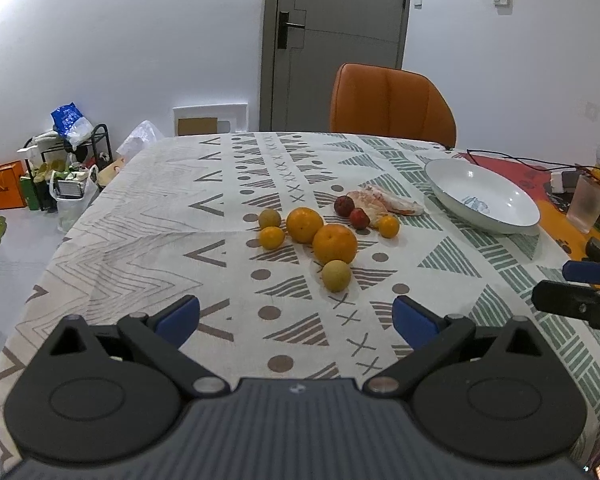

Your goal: Organize fruits

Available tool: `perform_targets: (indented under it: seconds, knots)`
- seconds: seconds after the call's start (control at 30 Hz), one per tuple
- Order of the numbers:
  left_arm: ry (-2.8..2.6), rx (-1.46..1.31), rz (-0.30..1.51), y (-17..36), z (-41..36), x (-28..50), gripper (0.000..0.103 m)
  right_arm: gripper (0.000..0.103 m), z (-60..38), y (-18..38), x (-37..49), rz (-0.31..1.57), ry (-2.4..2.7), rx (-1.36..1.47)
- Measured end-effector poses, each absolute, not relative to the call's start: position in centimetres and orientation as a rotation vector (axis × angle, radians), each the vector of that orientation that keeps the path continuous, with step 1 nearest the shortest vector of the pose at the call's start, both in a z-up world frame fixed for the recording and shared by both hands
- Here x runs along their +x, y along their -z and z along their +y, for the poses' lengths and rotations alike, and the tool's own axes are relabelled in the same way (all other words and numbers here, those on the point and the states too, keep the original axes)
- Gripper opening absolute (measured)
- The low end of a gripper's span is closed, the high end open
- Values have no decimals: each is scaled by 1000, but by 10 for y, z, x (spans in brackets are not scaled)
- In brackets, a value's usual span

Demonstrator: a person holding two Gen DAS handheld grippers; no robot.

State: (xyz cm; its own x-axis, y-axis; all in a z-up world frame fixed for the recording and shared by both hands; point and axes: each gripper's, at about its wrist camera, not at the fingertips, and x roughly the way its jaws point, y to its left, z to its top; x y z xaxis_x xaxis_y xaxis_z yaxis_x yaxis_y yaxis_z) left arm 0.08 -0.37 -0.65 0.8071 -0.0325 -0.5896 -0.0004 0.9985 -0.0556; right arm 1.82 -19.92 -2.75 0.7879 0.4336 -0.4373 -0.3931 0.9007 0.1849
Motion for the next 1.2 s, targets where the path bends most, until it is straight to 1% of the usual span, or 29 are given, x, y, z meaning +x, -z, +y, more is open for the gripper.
perform_targets:
  seconds: [0.67, 0.93, 1.2]
  knots:
    - [45, -58, 634, 15, -3, 25, 102, 103, -182, 38, 42, 513, -416, 55]
    - [52, -71, 637, 22, -6, 41, 100, 103, -180, 41, 56, 528, -409, 64]
    - [57, -94, 650, 30, -7, 58, 90, 103, -180, 46, 70, 533, -407, 80]
